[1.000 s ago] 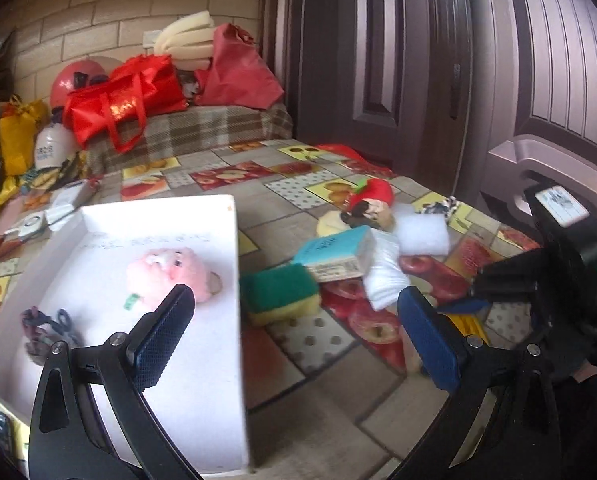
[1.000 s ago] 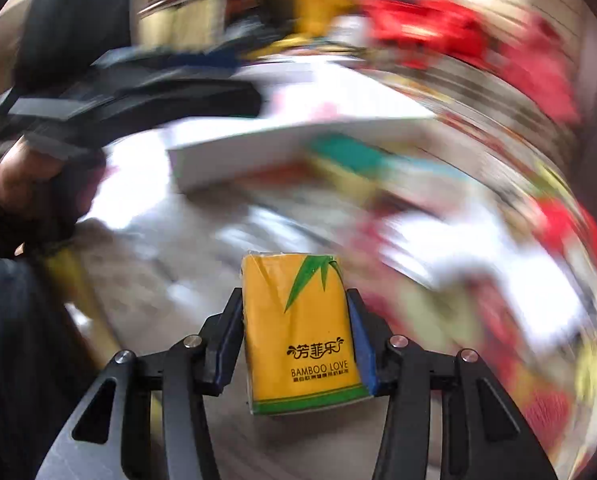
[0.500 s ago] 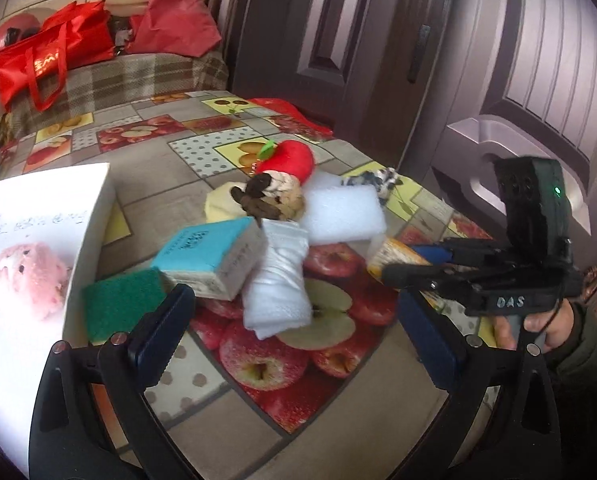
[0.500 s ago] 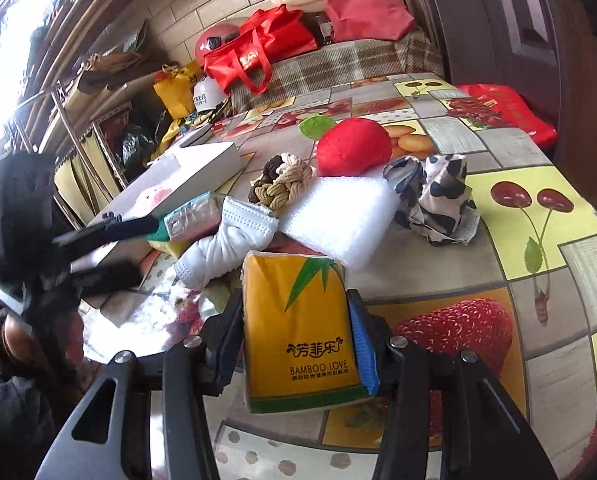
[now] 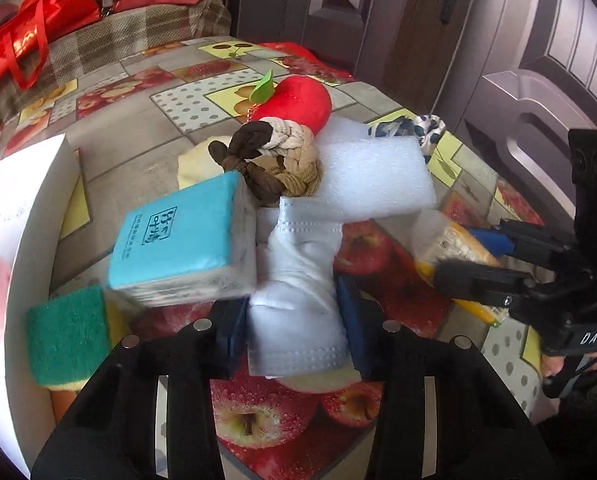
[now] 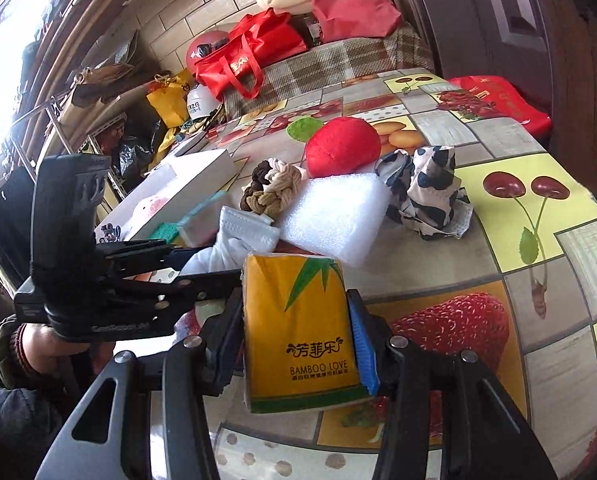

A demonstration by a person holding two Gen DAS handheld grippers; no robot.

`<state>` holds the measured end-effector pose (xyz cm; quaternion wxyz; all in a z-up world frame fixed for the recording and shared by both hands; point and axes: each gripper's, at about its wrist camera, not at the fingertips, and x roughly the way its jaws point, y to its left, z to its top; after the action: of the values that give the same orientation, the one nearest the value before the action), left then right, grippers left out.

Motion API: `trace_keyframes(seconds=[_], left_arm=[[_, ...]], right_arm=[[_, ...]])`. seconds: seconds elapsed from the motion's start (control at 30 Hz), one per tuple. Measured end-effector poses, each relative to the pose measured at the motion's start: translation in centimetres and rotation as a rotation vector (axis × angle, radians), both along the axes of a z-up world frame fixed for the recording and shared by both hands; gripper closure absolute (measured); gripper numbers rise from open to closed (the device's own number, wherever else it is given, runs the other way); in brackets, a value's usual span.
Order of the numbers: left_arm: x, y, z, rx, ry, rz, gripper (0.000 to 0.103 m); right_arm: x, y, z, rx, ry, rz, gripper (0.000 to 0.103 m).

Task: Organize soft objects
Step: 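Grasp the white face mask with the left tool and lift it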

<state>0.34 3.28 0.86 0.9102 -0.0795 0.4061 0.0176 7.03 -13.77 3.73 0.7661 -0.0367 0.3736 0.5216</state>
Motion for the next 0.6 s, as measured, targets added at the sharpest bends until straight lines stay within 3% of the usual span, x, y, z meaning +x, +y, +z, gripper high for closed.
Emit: trace_keyframes(seconds=[0.13, 0.3, 0.47, 0.6], left_arm=[[-1.4, -0.2, 0.7, 0.017, -0.052, -0.029, 0.064], [-5.0, -0.8, 2.8, 0.069, -0.227, -0.070, 0.064], [-8.1, -0.9, 4.2, 0.164, -0.375, -0.028, 0.064], [-9.6, 0.0, 4.6, 0.189, -0.415, 0.026, 0.064]], right_arm=[[-0.3, -0.5, 0.3, 0.032, -0.015, -0.007, 0.054], [-1.1, -1.7, 1.5, 0.121, -0.065, -0.036, 0.054], [-1.9, -1.7, 3.6, 0.248, -0.123, -0.089, 0.054], [-2.4, 0.4, 4.5, 0.212, -0.219, -0.151, 0.054]])
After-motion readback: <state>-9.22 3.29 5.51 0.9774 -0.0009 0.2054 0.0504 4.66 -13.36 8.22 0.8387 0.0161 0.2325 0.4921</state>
